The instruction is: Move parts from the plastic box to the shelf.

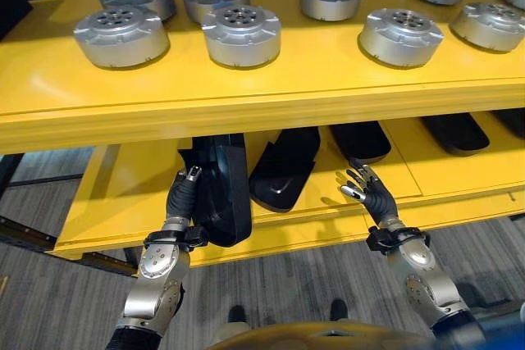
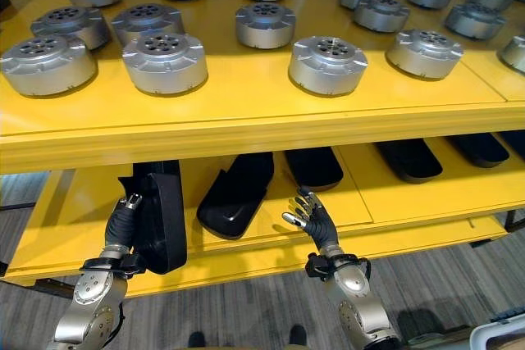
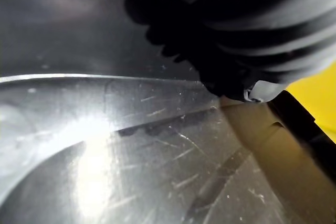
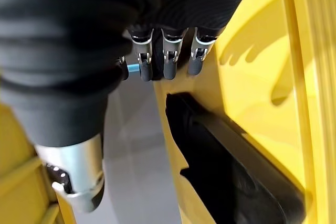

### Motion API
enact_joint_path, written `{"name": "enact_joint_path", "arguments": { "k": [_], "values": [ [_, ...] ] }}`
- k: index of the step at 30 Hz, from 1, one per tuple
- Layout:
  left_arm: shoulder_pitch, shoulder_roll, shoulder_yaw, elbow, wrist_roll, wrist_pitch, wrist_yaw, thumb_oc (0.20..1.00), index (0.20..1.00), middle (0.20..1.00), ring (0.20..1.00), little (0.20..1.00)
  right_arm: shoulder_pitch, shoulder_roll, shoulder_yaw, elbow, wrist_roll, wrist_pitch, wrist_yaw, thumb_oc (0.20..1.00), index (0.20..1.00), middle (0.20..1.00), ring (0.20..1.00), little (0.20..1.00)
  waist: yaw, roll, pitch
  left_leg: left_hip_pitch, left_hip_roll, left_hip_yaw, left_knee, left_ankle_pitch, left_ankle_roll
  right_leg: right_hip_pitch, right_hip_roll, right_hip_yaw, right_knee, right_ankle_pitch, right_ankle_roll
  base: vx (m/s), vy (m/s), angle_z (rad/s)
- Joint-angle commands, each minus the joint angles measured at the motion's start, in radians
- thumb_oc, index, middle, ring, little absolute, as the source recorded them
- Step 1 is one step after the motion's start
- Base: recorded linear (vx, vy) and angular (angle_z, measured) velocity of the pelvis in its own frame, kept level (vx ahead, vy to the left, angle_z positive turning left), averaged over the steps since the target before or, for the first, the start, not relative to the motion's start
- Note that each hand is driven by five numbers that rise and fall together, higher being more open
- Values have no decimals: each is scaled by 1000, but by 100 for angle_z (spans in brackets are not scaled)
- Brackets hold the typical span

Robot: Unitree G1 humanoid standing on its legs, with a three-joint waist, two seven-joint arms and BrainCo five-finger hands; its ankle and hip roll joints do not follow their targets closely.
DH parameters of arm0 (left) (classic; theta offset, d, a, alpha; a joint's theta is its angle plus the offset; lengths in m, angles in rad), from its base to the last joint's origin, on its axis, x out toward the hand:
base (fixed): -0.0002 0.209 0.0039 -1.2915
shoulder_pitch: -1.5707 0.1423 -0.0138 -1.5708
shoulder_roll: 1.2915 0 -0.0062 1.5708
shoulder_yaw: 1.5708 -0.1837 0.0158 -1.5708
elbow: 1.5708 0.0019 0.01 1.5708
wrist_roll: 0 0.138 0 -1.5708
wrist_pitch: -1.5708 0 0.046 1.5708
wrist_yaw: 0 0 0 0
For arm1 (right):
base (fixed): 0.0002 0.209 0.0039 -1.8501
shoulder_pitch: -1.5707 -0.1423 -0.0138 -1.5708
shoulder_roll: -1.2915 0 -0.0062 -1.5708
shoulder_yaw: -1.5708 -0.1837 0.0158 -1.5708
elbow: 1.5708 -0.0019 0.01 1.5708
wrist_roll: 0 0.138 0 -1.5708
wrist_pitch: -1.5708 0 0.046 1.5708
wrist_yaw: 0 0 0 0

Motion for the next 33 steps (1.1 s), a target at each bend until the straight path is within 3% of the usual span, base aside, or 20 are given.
{"name": "enact_joint_path", "arguments": {
  "k": [1, 5, 8, 9, 10, 11, 13, 14, 15, 16, 17, 18, 19, 21, 27, 30, 32, 33],
  "values": [
    [-42, 53, 46, -66, 25, -73, 3, 200, 200, 200, 200, 200, -40, 30, -19, -53, 1, -41, 5, 1000, 1000, 1000, 1000, 1000, 11, -31, 28, -69, -77, -56, 142, -131, 85, 32, -115, 13, 94, 101, 64, -11, 241, 10],
    [-60, 67, 36, -69, 46, -73, 6, 200, 200, 200, 200, 200, -50, 47, -6, -60, 11, -48, 6, 1000, 1000, 1000, 1000, 1000, 15, -19, 49, -54, -103, -42, 130, -134, 111, -13, -155, -22, 162, 169, 53, -35, 239, 2],
    [-65, 68, 41, -72, 43, -72, 14, 200, 200, 200, 200, 200, -73, 58, 25, -51, 10, -47, 10, 1000, 1000, 1000, 1000, 1000, 49, 3, 64, -8, -98, 2, 85, -144, 115, -36, -183, -195, 228, 159, 57, 11, 235, -32],
    [-70, 64, 41, -71, 44, -70, 12, 200, 200, 200, 200, 200, -77, 58, 29, -48, 5, -44, 10, 1000, 1000, 1000, 1000, 1000, 44, 6, 72, 6, -106, 10, 72, -127, 119, -33, -200, -212, 252, 175, 46, 47, 179, -65],
    [-74, 63, 34, -66, 41, -71, 11, 200, 200, 200, 200, 200, -78, 55, 35, -48, 2, -39, 11, 1000, 1000, 1000, 1000, 1000, 27, 10, 73, 20, -105, 4, 58, -120, 123, -44, -179, -157, 276, 175, 38, 23, 141, -49],
    [-80, 60, 30, -63, 37, -71, 12, 200, 200, 200, 200, 200, -79, 48, 31, -56, 11, -40, 12, 1000, 1000, 1000, 1000, 1000, 20, 16, 81, 37, -98, 4, 43, -111, 133, -74, -116, -123, 320, 113, 18, 47, 115, -28],
    [-83, 59, 30, -66, 40, -65, 13, 200, 200, 200, 200, 200, -83, 43, 29, -58, 17, -39, 13, 1000, 1000, 1000, 1000, 1000, 12, 27, 85, 43, -93, 1, 44, -109, 141, -103, -40, -112, 380, 22, -8, 29, 68, -14],
    [-82, 59, 29, -64, 44, -59, 9, 200, 200, 200, 200, 200, -83, 39, 27, -53, 30, -41, 20, 1000, 1000, 1000, 1000, 1000, 0, 29, 86, 51, -89, -5, 34, -103, 138, -121, 66, -89, 370, -76, -39, 24, 12, -10],
    [-82, 59, 30, -64, 44, -59, 9, 200, 200, 200, 200, 200, -84, 39, 27, -53, 30, -41, 20, 1000, 1000, 1000, 1000, 1000, 0, 30, 84, 48, -88, -5, 34, -100, 138, -123, 67, -90, 367, -73, -41, 31, -25, 10],
    [-79, 56, 35, -63, 46, -57, 8, 200, 200, 200, 200, 200, -86, 36, 30, -53, 36, -41, 23, 1000, 1000, 1000, 1000, 1000, -5, 26, 83, 54, -90, -7, 30, -100, 133, -126, 112, -70, 342, -96, -49, 10, -21, 27],
    [-79, 56, 36, -63, 46, -57, 8, 200, 200, 200, 200, 200, -86, 36, 30, -53, 36, -41, 23, 1000, 1000, 1000, 1000, 1000, -5, 26, 81, 51, -90, -6, 30, -97, 133, -127, 113, -71, 337, -91, -50, 18, -62, 32],
    [-67, 50, 40, -62, 40, -56, 4, 200, 200, 200, 200, 200, -75, 26, 32, -71, 37, -41, 28, 1000, 1000, 1000, 1000, 1000, -18, 19, 82, 43, -93, -20, 39, -92, 123, -122, 162, 2, 283, -111, -56, -4, -46, 17],
    [-67, 50, 40, -62, 40, -56, 4, 200, 200, 200, 200, 200, -75, 26, 32, -71, 37, -40, 28, 1000, 1000, 1000, 1000, 1000, -18, 19, 81, 41, -93, -19, 39, -92, 123, -123, 163, 2, 283, -110, -56, 19, -83, 5],
    [-64, 41, 36, -47, 41, -59, 2, 200, 200, 200, 200, 200, -69, 17, 36, -66, 28, -37, 34, 1000, 1000, 1000, 1000, 1000, -20, 7, 75, 38, -92, -26, 44, -88, 116, -93, 201, 66, 231, -109, -68, 29, -126, 4],
    [-31, 13, 18, -51, 13, -47, -26, 200, 200, 200, 200, 200, -22, 0, -10, -67, 24, -33, 35, 1000, 1000, 1000, 1000, 1000, -19, 5, 21, 45, -63, -19, 39, -77, 84, 21, 214, 25, 79, -97, -81, 44, -165, -4],
    [-24, 11, 11, -55, -1, -40, -30, 200, 200, 200, 200, 200, -16, -2, -9, -69, 24, -34, 39, 1000, 1000, 1000, 1000, 1000, -20, 4, 20, 46, -50, -30, 46, -75, 70, 42, 220, 7, 63, -102, -91, 8, -139, 21],
    [-26, 11, 9, -54, -6, -40, -30, 200, 200, 200, 200, 200, -18, -6, -9, -70, 22, -35, 38, 1000, 1000, 1000, 1000, 1000, -16, 1, 31, 19, -46, -42, 91, -80, 61, 44, 220, 0, 63, -107, -98, -71, -101, 18],
    [-34, 13, 8, -52, -7, -41, -29, 200, 200, 200, 200, 200, -21, -12, -12, -71, 30, -43, 34, 1000, 1000, 1000, 1000, 1000, -16, -3, 45, -32, -48, -47, 177, -98, 50, 40, 213, -15, 68, -111, -102, -121, -106, 33]
  ]
}}
